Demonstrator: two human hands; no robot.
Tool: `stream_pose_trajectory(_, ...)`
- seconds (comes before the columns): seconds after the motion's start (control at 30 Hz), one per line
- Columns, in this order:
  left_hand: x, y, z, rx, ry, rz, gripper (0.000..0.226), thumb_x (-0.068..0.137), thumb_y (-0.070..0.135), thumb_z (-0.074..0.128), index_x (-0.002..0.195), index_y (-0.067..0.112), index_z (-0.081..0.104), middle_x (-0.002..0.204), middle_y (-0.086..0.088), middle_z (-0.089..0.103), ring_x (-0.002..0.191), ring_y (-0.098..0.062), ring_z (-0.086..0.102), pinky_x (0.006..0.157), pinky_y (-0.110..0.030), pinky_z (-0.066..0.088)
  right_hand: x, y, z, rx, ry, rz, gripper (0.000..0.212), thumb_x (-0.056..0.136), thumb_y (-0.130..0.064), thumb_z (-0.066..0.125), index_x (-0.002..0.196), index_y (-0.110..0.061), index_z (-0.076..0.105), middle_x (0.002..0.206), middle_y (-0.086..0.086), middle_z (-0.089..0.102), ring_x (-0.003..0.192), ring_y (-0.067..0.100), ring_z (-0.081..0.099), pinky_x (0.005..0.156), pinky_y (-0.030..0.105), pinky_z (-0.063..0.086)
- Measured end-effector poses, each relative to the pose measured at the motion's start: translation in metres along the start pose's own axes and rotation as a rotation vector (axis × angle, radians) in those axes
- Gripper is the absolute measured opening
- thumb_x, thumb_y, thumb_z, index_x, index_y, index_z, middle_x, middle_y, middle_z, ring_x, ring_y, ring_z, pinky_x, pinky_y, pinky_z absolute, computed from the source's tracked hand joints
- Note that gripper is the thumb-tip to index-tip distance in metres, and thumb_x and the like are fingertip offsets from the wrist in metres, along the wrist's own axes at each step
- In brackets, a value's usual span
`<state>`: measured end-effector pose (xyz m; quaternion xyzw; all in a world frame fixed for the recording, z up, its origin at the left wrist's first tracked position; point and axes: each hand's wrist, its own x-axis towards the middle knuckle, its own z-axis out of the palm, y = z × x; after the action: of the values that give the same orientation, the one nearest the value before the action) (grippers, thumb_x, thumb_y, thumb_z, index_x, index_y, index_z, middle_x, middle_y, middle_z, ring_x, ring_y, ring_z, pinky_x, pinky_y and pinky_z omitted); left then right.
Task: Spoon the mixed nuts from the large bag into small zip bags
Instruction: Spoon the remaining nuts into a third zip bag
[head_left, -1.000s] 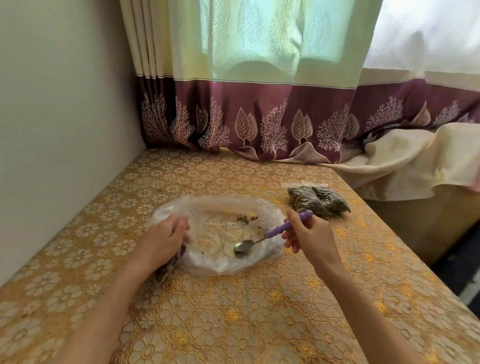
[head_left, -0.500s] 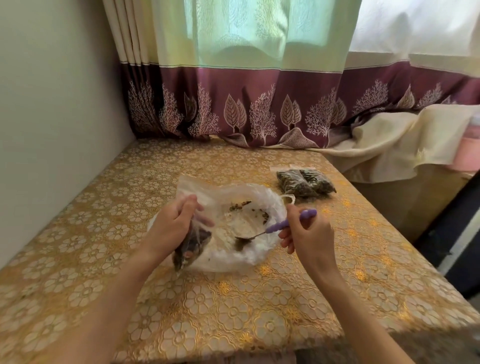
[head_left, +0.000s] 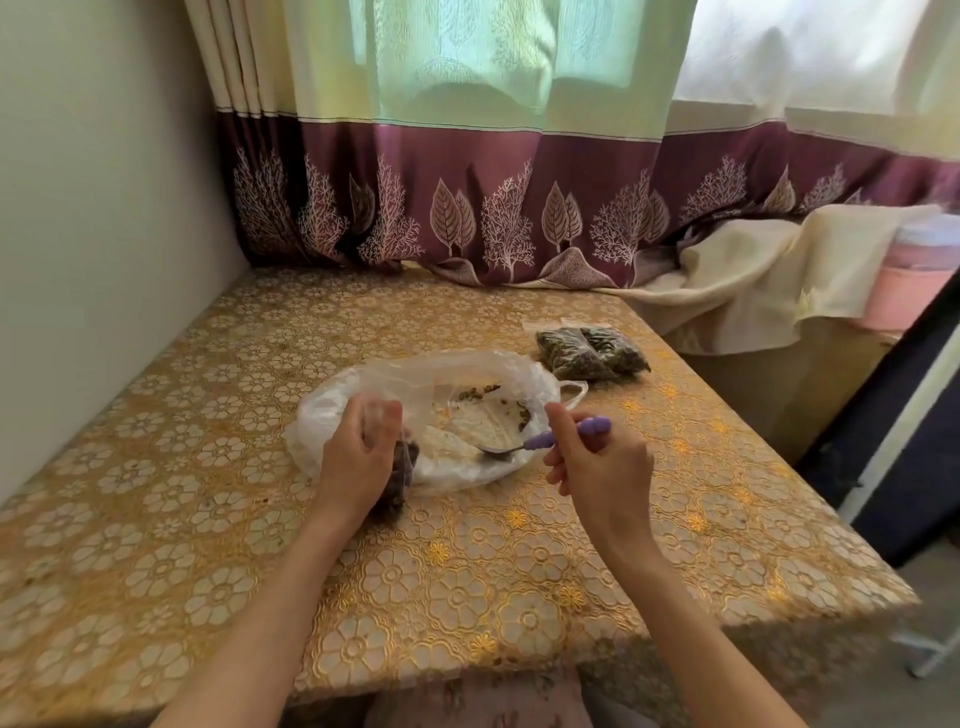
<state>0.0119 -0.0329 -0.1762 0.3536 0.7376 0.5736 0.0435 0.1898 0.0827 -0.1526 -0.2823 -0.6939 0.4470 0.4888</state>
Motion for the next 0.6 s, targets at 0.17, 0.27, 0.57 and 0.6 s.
stream_pose_trajectory(0.17, 0.000, -0.006, 0.001, 0.124, 0.007, 0.025, 0.058, 0.082, 0.061, 0.042, 0.101, 0.007, 0.049, 0.058, -0.013, 0.050, 0.044, -0.016, 0.045, 0.047, -0.018, 0.042, -0.001, 0.002, 0.003, 0.025, -0.107, 0.019, 0.015, 0.090, -0.017, 0.062, 0.089, -0.003, 0.066, 0.072, -0.001, 0.072, 0.051, 0.009, 0.063, 0.049, 0.021, 0.051)
stream_pose_trajectory(0.27, -0.002, -0.009, 0.000, 0.169, -0.014, 0.077, 0.029, 0.086, 0.050, 0.053, 0.090, 0.022, 0.052, 0.065, -0.006, 0.063, 0.050, -0.015, 0.057, 0.051, -0.034, 0.049, -0.007, 0.005, 0.002, -0.143, -0.087, -0.122, 0.014, 0.091, -0.022, 0.059, 0.087, -0.010, 0.064, 0.074, -0.003, 0.072, 0.051, 0.006, 0.062, 0.047, 0.019, 0.051)
stream_pose_trajectory(0.57, -0.003, -0.014, 0.002, 0.309, 0.011, 0.105, 0.024, 0.090, 0.039, 0.055, 0.072, 0.025, 0.046, 0.057, 0.006, 0.053, 0.047, -0.011, 0.048, 0.050, -0.026, 0.039, -0.024, 0.004, -0.006, -0.403, -0.044, -0.535, 0.022, 0.091, -0.019, 0.057, 0.077, -0.002, 0.061, 0.055, 0.005, 0.059, 0.041, 0.016, 0.054, 0.038, 0.031, 0.046)
stream_pose_trajectory(0.6, -0.003, -0.015, 0.002, 0.314, 0.019, 0.106, 0.027, 0.090, 0.038, 0.055, 0.070, 0.024, 0.045, 0.055, 0.006, 0.050, 0.046, -0.011, 0.046, 0.050, -0.026, 0.036, -0.025, 0.003, -0.005, -0.430, -0.053, -0.550, 0.020, 0.091, -0.015, 0.059, 0.076, -0.002, 0.061, 0.055, 0.005, 0.058, 0.041, 0.017, 0.053, 0.038, 0.032, 0.046)
